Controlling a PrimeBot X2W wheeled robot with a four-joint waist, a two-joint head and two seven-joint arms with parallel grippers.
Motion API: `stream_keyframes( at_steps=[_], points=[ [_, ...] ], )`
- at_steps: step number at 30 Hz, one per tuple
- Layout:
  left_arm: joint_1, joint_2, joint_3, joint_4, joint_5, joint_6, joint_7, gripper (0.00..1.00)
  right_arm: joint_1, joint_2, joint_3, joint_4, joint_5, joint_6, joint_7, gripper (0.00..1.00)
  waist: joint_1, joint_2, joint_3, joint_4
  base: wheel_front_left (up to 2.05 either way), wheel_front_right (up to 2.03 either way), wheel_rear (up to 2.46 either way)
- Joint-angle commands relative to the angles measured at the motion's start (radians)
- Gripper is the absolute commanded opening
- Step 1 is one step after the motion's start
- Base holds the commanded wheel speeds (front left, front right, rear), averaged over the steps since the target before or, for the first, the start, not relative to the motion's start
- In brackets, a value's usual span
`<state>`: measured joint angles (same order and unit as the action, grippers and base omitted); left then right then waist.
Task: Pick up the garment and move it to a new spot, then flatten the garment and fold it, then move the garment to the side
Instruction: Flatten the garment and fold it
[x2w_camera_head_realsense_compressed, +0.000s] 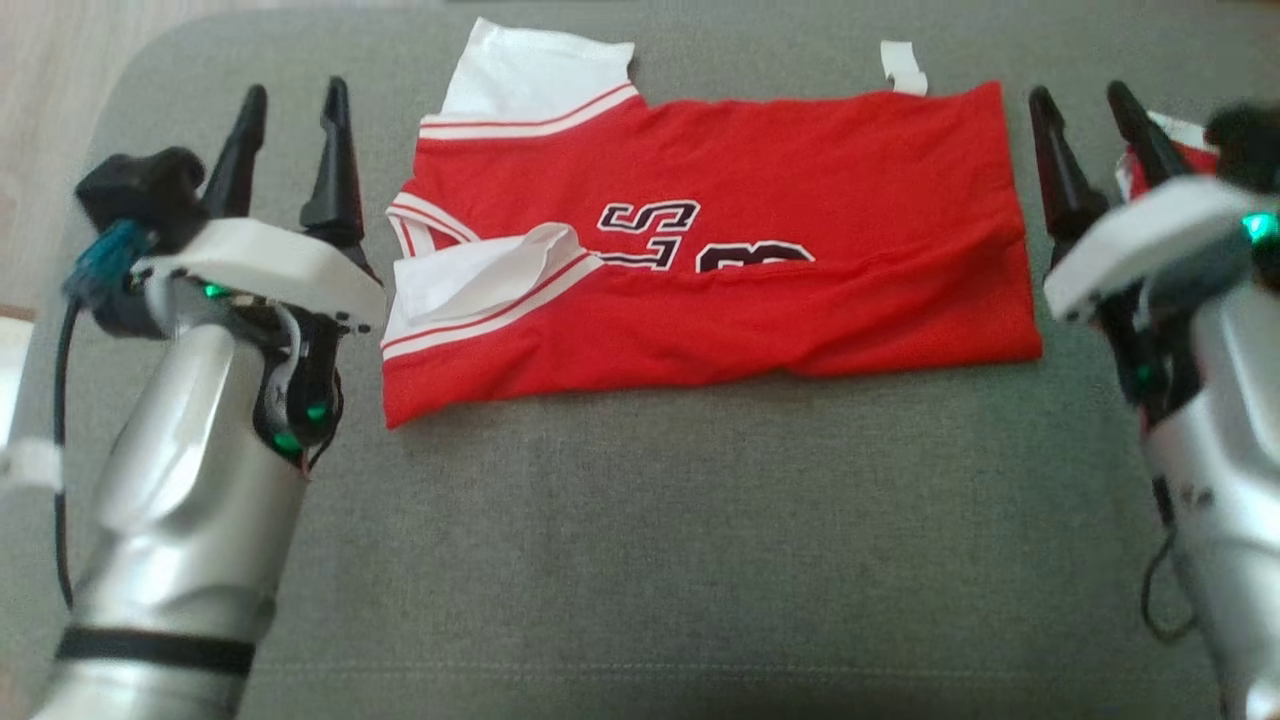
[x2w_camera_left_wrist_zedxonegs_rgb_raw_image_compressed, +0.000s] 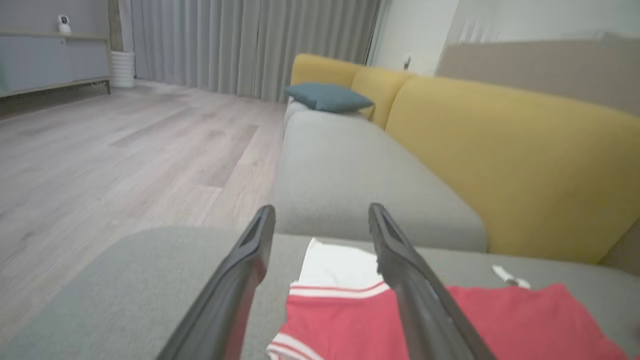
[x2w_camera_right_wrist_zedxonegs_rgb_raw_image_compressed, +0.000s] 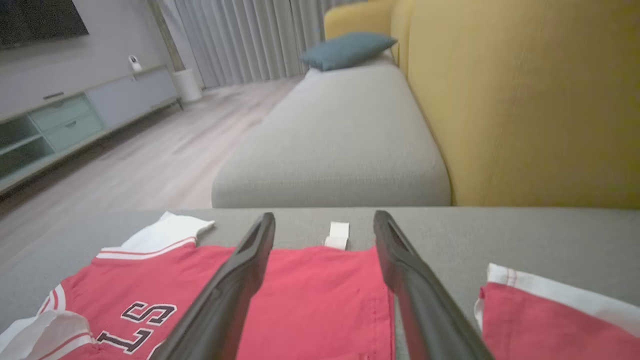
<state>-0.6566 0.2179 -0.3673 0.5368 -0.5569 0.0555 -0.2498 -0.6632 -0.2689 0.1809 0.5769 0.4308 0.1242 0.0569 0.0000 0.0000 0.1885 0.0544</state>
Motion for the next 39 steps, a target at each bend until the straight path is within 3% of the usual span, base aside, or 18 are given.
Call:
stream_keyframes(
  at_steps=[1, 7, 14, 24, 31, 39],
  points=[
    [0.021, 0.011, 0.074, -0.088, 0.021, 0.024, -0.011, 1.0, 0.037, -0.012, 0.029, -0.058, -0.015, 0.007, -0.064, 1.0, 0.0, 0.0, -0.024, -0.003, 0.0, 0.0, 0.0],
    [0.212, -0.065, 0.17, -0.282, 0.122, 0.065, -0.012, 1.0, 0.189, 0.014, 0.011, -0.139, -0.058, 0.007, -0.225, 1.0, 0.0, 0.0, -0.08, -0.01, 0.0, 0.0, 0.0],
    [0.394, -0.13, 0.175, -0.337, 0.204, 0.072, -0.012, 1.0, 0.345, 0.083, -0.053, -0.203, -0.13, 0.007, -0.249, 1.0, 0.0, 0.0, -0.125, -0.018, 0.0, 0.0, 0.0],
    [0.402, -0.127, 0.14, -0.215, 0.27, 0.068, -0.006, 1.0, 0.399, 0.125, -0.098, -0.291, -0.191, 0.007, -0.206, 1.0, 0.0, 0.0, -0.102, -0.042, 0.0, 0.0, 0.0],
    [0.34, -0.079, 0.129, -0.047, 0.32, 0.115, 0.082, 1.0, 0.397, 0.134, -0.097, -0.341, -0.202, 0.007, -0.173, 1.0, 0.0, 0.0, -0.071, -0.073, 0.0, 0.0, 0.0],
    [0.273, -0.037, 0.123, 0.118, 0.326, 0.111, 0.157, 1.0, 0.39, 0.139, -0.09, -0.379, -0.21, 0.007, -0.152, 1.0, 0.0, 0.0, -0.028, -0.105, 0.0, 0.0, 0.0]
  ],
)
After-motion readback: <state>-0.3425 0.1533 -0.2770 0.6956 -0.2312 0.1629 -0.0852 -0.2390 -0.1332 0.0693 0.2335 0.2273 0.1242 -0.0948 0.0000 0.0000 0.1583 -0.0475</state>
